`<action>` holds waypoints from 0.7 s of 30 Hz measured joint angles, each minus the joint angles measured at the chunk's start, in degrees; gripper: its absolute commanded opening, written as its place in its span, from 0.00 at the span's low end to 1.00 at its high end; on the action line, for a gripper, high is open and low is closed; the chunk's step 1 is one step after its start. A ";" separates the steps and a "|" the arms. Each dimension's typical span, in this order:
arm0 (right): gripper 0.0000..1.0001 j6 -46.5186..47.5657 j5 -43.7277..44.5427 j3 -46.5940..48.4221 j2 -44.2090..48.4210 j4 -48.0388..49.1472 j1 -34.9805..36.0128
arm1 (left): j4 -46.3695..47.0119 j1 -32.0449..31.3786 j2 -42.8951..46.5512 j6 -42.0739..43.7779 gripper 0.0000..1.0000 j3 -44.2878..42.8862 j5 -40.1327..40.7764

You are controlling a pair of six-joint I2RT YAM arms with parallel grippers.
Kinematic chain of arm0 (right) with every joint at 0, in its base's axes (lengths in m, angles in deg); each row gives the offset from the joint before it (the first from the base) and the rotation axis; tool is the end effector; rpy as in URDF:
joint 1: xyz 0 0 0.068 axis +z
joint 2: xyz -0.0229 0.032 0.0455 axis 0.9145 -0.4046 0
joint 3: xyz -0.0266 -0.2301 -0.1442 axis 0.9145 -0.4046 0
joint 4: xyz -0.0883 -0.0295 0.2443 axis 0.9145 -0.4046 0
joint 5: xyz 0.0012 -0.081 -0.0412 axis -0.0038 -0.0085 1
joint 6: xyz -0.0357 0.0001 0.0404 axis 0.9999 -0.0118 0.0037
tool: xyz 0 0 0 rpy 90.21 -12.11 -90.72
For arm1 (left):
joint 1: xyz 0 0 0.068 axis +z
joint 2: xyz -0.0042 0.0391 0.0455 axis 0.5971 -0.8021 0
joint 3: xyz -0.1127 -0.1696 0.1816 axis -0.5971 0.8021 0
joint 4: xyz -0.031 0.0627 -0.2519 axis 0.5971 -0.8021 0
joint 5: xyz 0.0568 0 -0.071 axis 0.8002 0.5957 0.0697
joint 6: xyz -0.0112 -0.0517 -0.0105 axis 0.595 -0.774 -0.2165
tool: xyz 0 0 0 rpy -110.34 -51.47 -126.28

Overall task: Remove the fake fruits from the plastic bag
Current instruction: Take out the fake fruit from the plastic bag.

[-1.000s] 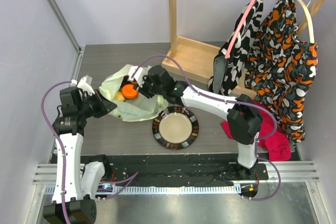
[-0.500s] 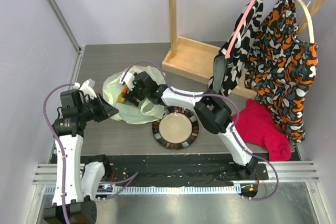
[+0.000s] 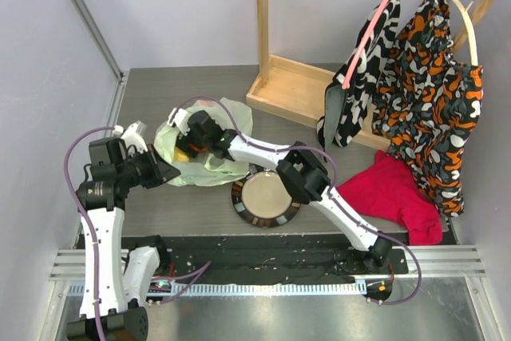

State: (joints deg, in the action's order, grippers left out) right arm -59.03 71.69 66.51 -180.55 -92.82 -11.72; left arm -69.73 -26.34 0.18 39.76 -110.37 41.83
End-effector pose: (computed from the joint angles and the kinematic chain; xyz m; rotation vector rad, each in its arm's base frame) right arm 0.3453 0.4775 0.1648 -1.1679 1.6756 0.3096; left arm 0.1333 0.0032 0.3217 -0.2573 2.2918 -0.7929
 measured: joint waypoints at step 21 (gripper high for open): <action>0.19 5.03 1.29 -11.96 10.05 -9.70 0.22 | 6.73 -0.24 0.46 -4.55 0.01 2.29 -0.50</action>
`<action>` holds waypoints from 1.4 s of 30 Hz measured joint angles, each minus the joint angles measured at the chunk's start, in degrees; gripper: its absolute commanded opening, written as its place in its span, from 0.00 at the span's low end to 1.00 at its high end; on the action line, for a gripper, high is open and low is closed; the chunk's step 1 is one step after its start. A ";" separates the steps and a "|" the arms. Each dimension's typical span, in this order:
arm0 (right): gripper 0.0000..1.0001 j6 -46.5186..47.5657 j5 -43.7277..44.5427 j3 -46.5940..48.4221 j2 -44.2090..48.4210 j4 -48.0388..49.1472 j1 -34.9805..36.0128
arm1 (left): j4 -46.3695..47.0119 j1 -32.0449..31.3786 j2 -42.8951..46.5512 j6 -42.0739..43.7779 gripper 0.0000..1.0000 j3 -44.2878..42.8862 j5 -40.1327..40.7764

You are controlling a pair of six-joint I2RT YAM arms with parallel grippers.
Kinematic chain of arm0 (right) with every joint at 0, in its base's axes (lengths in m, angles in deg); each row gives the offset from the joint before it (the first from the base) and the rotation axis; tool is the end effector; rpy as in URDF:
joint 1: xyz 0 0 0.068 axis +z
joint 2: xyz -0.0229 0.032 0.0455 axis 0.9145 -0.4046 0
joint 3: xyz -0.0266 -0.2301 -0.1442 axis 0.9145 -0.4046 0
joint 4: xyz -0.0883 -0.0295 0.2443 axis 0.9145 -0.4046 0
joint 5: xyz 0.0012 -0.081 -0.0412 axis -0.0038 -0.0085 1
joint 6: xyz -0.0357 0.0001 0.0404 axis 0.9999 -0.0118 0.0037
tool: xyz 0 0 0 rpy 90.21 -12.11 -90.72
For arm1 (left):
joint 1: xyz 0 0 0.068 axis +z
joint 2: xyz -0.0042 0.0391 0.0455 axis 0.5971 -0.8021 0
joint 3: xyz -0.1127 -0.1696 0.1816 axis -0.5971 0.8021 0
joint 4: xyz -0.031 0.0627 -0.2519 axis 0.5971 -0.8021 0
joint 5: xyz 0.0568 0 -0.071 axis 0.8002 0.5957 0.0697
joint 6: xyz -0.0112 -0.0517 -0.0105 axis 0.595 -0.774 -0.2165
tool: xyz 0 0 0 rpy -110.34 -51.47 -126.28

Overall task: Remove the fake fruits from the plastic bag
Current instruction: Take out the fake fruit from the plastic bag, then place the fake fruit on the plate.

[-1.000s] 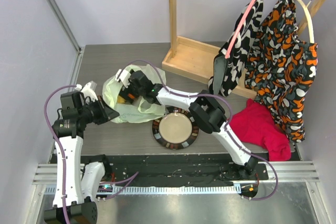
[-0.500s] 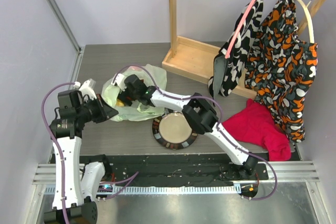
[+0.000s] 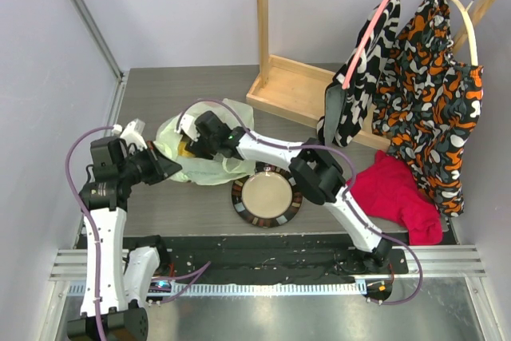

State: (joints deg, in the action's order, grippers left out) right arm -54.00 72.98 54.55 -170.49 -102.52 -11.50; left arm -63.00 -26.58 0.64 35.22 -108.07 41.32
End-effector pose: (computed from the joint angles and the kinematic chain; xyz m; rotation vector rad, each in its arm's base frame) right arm 0.3200 0.4444 0.1746 -1.3604 1.7723 0.1779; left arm 0.1408 0.0037 0.3192 -0.2929 2.2215 -0.8266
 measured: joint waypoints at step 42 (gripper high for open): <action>0.38 11.98 2.78 -58.73 46.73 -3.56 -4.59 | 12.79 -0.22 -4.46 -2.82 0.02 -0.96 2.49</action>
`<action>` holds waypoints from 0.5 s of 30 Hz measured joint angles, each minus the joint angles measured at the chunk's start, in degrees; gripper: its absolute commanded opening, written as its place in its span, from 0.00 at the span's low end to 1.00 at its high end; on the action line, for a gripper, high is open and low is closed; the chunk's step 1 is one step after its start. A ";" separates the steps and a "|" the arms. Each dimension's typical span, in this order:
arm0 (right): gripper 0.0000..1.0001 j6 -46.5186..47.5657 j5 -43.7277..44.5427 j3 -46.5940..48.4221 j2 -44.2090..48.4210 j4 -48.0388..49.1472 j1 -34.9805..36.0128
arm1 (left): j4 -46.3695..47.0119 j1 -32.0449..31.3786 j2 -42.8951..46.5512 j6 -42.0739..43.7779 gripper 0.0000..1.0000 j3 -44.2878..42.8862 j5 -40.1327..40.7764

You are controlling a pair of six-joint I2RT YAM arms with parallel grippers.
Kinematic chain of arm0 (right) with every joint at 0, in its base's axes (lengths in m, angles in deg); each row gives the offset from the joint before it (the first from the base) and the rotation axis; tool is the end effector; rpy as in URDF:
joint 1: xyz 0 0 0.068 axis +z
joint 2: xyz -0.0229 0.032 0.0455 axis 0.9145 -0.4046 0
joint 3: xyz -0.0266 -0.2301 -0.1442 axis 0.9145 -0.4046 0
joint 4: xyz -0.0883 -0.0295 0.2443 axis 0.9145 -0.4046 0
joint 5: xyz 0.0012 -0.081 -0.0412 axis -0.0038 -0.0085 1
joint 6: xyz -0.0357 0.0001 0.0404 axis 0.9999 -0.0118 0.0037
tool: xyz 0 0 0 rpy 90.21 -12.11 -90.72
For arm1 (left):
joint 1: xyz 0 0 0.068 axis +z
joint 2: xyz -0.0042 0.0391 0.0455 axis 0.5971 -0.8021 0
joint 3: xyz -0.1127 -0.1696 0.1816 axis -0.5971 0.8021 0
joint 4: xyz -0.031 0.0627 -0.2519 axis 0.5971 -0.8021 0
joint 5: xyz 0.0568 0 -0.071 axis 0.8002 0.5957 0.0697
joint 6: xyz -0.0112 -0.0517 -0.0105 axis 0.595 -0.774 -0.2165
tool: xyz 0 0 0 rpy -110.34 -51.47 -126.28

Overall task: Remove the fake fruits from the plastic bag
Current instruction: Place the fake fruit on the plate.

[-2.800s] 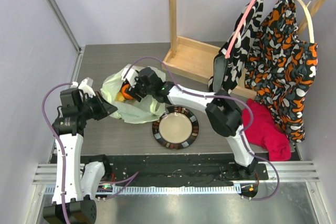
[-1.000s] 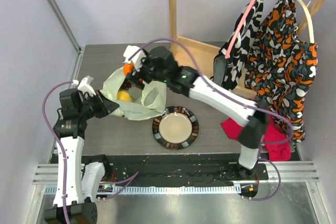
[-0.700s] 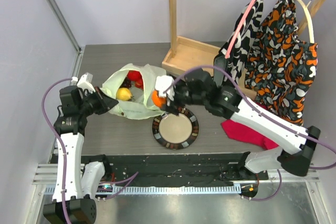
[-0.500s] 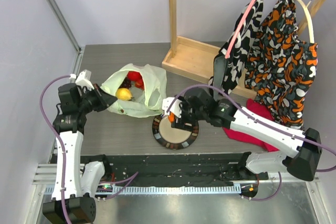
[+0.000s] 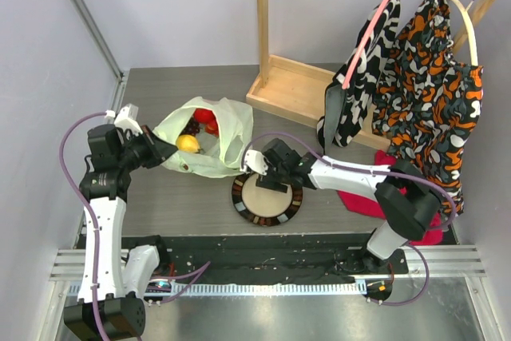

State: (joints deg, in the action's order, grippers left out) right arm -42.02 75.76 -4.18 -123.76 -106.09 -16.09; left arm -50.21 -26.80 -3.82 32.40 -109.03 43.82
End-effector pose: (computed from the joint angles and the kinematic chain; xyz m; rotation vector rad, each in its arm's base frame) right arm 0.2091 0.2411 0.1891 -1.6415 1.8729 -0.0884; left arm 0.1703 0.0096 0.3323 -0.2820 2.0859 -0.7759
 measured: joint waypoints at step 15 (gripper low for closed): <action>0.94 -6.25 -14.36 10.97 -3.30 -9.53 -2.10 | -1.03 0.07 -0.04 1.01 0.02 0.00 -0.02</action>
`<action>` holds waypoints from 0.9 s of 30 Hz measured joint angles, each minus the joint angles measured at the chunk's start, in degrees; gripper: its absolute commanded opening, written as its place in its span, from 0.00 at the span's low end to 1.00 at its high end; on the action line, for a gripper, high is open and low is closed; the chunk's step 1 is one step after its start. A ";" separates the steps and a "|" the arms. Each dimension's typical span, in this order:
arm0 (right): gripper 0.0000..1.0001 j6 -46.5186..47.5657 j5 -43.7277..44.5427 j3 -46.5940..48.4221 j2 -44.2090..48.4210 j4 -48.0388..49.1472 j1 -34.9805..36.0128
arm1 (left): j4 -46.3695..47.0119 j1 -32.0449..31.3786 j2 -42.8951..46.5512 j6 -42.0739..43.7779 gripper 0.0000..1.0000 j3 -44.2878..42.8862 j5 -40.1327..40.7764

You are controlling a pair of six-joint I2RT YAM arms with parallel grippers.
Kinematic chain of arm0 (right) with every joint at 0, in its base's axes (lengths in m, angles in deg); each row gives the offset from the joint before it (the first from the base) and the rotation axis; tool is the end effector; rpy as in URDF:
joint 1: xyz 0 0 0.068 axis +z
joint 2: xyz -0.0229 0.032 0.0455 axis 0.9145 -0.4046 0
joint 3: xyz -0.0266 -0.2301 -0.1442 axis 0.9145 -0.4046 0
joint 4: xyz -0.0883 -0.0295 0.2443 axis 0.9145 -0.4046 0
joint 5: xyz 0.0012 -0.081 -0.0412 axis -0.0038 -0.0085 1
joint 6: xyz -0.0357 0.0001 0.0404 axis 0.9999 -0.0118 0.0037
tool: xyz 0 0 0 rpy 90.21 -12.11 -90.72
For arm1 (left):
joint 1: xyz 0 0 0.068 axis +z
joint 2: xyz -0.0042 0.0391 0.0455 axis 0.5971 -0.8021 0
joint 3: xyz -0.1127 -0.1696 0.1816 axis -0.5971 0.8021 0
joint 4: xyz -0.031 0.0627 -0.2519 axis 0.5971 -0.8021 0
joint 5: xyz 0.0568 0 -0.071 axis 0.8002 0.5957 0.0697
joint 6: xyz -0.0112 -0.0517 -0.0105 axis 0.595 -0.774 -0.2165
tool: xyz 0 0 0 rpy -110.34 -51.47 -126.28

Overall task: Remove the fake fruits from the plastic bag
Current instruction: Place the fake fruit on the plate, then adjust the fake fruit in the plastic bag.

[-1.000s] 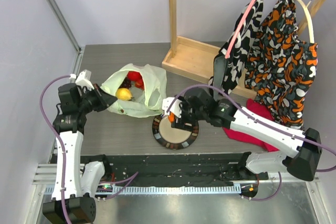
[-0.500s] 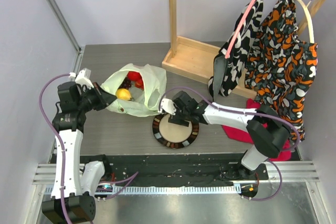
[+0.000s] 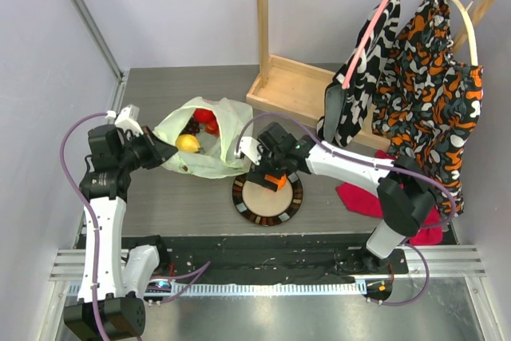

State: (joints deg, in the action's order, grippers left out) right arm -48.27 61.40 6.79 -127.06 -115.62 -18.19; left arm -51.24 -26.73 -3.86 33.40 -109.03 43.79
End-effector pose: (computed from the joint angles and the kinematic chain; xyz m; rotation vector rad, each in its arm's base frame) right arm 0.2272 0.2570 0.2179 -1.6175 1.9705 0.2488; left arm 0.1695 0.0096 0.3306 -0.2742 2.1016 -0.7689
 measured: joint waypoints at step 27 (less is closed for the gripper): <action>0.53 -13.88 -9.49 46.90 -27.65 -1.05 4.90 | -0.46 1.42 3.21 -2.43 0.02 1.14 -1.16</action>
State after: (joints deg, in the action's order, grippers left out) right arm -62.15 51.91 53.70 -154.71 -116.66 -13.29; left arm -51.70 -25.31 -0.65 30.97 -107.90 42.64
